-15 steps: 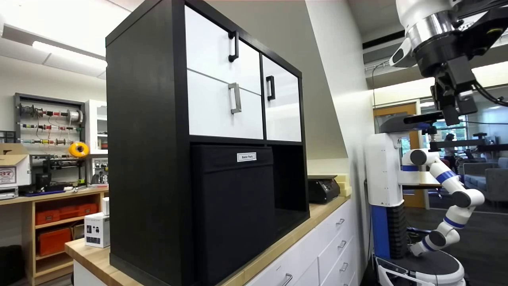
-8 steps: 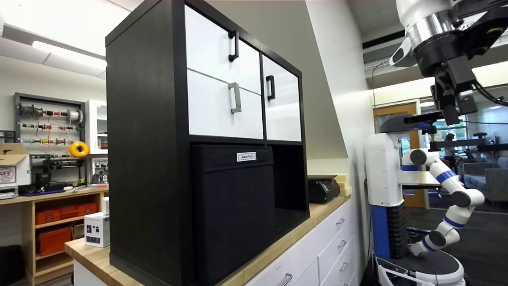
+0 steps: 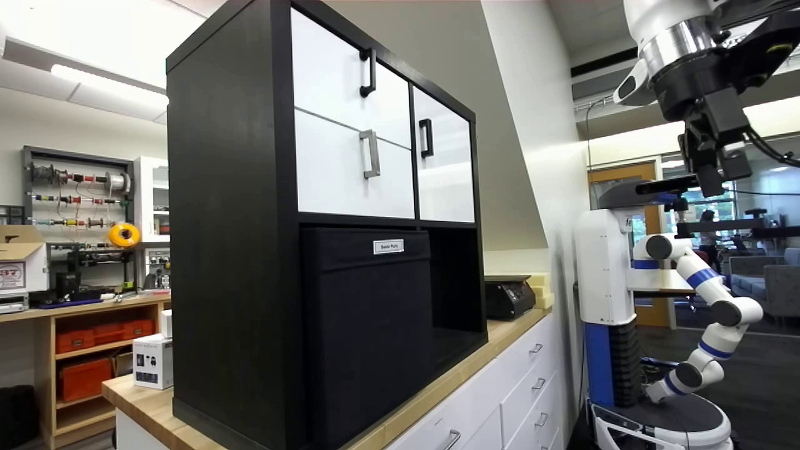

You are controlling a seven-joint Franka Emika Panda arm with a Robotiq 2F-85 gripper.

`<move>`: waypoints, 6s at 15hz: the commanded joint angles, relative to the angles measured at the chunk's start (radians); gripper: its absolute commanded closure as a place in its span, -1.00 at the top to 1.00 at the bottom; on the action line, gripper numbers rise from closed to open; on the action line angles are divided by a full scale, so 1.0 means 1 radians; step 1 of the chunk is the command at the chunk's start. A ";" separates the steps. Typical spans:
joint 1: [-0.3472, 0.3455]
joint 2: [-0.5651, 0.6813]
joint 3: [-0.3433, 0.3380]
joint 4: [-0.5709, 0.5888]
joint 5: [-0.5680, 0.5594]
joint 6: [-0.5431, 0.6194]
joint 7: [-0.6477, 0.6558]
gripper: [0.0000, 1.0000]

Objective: Pull out the black storage bin from underneath the cabinet

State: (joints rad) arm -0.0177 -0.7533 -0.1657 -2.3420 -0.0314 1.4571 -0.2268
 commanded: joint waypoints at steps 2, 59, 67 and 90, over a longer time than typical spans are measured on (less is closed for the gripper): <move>-0.006 0.002 0.004 0.003 0.003 -0.002 -0.003 1.00; 0.003 0.813 0.135 0.627 -0.011 0.720 -0.495 1.00; -0.031 0.870 0.137 0.582 0.036 0.954 -0.651 1.00; -0.060 0.977 0.201 0.571 0.073 1.127 -0.910 0.41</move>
State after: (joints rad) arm -0.0561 0.2212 0.0159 -1.7565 0.0254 2.5426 -1.0959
